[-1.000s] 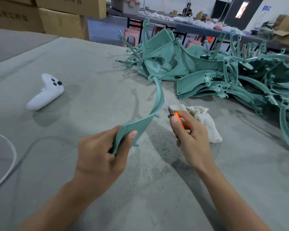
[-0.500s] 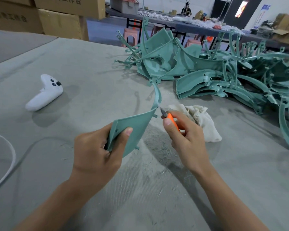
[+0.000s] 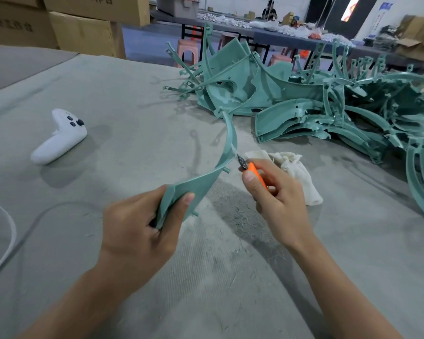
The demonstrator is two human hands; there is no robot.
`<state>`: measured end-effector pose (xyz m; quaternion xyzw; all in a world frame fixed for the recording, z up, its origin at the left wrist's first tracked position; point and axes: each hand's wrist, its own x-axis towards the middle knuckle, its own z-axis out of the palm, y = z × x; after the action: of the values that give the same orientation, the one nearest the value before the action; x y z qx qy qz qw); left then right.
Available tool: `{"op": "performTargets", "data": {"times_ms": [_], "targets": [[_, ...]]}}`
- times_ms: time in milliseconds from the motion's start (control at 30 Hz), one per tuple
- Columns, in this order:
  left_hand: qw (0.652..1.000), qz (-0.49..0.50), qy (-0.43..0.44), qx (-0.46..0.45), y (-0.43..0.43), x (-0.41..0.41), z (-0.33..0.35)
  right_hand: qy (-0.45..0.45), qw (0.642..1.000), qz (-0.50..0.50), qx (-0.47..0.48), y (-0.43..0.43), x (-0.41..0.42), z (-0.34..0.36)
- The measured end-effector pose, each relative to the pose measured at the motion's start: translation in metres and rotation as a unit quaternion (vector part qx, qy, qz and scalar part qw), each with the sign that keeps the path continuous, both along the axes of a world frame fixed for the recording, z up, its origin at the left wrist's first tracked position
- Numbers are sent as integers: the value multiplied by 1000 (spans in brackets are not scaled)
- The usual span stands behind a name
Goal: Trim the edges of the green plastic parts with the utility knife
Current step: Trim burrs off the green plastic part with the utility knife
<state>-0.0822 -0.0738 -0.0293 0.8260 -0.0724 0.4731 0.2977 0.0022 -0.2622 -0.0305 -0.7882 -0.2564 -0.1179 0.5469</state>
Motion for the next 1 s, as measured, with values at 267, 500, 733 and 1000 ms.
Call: {"op": "performTargets", "data": {"times_ms": [267, 500, 733, 1000], "targets": [[993, -70, -16, 98, 10, 7, -11, 166, 974, 6, 156, -4, 1, 8], [973, -71, 0, 218, 16, 6, -9, 274, 939, 69, 196, 0, -6, 14], [950, -28, -11, 310, 19, 8, -4, 311, 931, 45, 187, -3, -3, 15], [953, -25, -19, 303, 18, 9, -4, 283, 940, 49, 183, -4, -5, 15]]}}
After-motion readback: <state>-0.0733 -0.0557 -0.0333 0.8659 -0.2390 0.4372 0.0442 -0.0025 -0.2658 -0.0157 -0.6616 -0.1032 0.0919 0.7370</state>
